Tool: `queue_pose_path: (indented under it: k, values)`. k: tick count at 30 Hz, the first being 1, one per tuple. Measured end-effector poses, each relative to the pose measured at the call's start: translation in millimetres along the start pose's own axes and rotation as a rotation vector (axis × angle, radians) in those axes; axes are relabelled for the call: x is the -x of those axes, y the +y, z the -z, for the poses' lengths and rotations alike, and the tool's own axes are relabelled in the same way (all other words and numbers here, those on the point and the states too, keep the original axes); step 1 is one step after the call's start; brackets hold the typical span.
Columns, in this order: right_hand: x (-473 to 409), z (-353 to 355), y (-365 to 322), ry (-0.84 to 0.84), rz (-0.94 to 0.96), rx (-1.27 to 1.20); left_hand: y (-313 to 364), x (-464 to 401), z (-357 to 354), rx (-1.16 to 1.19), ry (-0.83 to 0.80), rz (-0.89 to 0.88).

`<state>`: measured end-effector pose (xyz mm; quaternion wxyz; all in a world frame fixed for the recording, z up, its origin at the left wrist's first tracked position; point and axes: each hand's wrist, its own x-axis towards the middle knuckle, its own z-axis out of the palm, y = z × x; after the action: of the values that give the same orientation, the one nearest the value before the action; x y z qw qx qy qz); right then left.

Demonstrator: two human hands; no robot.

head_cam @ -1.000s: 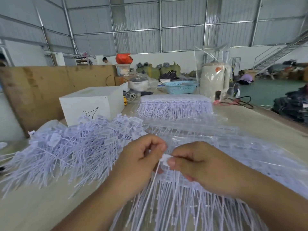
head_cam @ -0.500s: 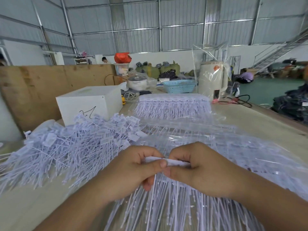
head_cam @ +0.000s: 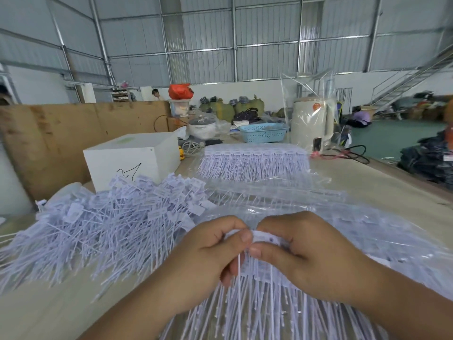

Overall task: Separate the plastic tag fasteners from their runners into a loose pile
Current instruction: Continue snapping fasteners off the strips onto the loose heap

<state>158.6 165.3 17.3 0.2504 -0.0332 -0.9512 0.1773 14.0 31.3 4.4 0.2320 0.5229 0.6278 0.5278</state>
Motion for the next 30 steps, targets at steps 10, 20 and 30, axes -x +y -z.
queue_pose_path:
  k: [10,20,30]
  values:
    - [-7.5,-6.5,-21.4,0.344,-0.014,-0.006,20.0,1.5,-23.6,0.586,0.252,-0.009]
    - [-8.1,-10.0,-36.4,0.217,-0.082,-0.323,12.6,-0.3,3.1,0.498,0.153,0.047]
    - [4.7,-13.2,-17.1,-0.042,-0.084,-0.356,10.5,2.0,-4.3,0.212,0.048,0.023]
